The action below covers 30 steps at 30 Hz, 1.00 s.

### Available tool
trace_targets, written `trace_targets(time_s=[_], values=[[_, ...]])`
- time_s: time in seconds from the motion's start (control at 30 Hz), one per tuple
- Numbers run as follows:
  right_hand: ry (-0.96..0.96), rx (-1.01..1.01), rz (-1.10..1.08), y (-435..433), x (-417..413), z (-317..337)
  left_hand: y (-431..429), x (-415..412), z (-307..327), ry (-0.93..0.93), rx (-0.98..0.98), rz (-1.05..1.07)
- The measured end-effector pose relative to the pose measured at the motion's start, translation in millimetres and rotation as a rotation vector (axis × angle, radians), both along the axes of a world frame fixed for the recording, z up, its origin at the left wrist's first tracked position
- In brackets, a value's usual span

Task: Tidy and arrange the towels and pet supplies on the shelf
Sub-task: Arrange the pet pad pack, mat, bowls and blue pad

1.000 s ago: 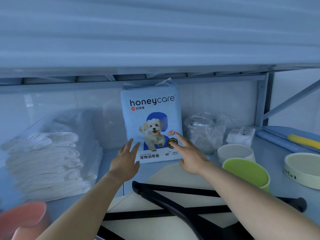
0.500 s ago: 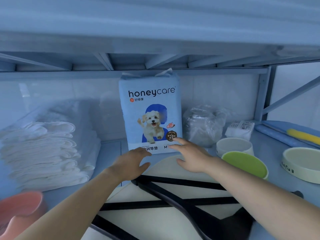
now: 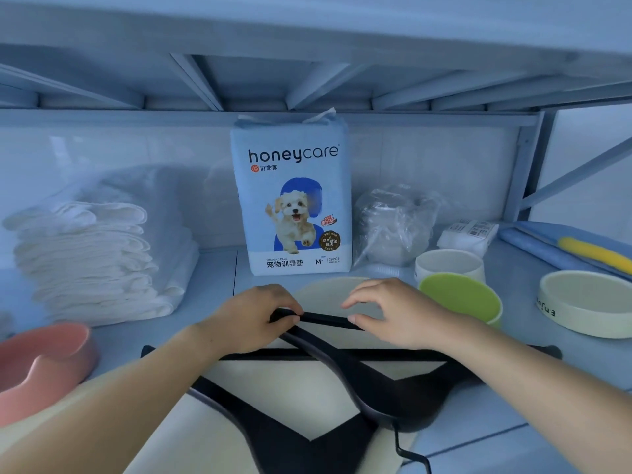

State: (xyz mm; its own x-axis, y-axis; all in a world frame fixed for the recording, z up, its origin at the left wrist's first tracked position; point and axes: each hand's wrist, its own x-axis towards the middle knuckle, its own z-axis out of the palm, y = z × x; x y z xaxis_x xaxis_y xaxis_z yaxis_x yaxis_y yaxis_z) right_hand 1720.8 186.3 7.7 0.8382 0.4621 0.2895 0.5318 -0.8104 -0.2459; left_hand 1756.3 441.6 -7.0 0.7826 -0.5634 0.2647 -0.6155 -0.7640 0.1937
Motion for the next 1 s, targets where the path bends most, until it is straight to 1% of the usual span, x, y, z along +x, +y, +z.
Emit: trace_targets(time_s=[0.07, 0.17, 0.27, 0.37, 0.5, 0.7, 0.83, 1.0], values=[[0.015, 0.014, 0.024, -3, -9, -2, -1, -12, 1, 0.015, -0.035, -0.015], [0.024, 0.035, 0.057, -6, -21, -4, -6, -33, 1, 0.052, -0.031, -0.043], [0.043, 0.066, 0.075, -13, -34, -4, -8, -51, -4, 0.001, 0.037, -0.032], [0.074, 0.103, 0.094, -20, -45, -3, -6, -63, -5, -0.034, 0.054, 0.011], [0.105, 0.11, 0.115, -22, -55, -5, -3, -70, -1, -0.043, 0.096, 0.041], [0.118, 0.148, 0.08, -24, -65, -10, 3, -81, 5, -0.139, -0.001, 0.032], [0.136, 0.184, 0.054, -21, -71, -11, 7, -91, 7, -0.2, 0.012, 0.047], [0.128, 0.244, 0.017, -13, -79, -12, 23, -101, 5, -0.215, -0.069, 0.088]])
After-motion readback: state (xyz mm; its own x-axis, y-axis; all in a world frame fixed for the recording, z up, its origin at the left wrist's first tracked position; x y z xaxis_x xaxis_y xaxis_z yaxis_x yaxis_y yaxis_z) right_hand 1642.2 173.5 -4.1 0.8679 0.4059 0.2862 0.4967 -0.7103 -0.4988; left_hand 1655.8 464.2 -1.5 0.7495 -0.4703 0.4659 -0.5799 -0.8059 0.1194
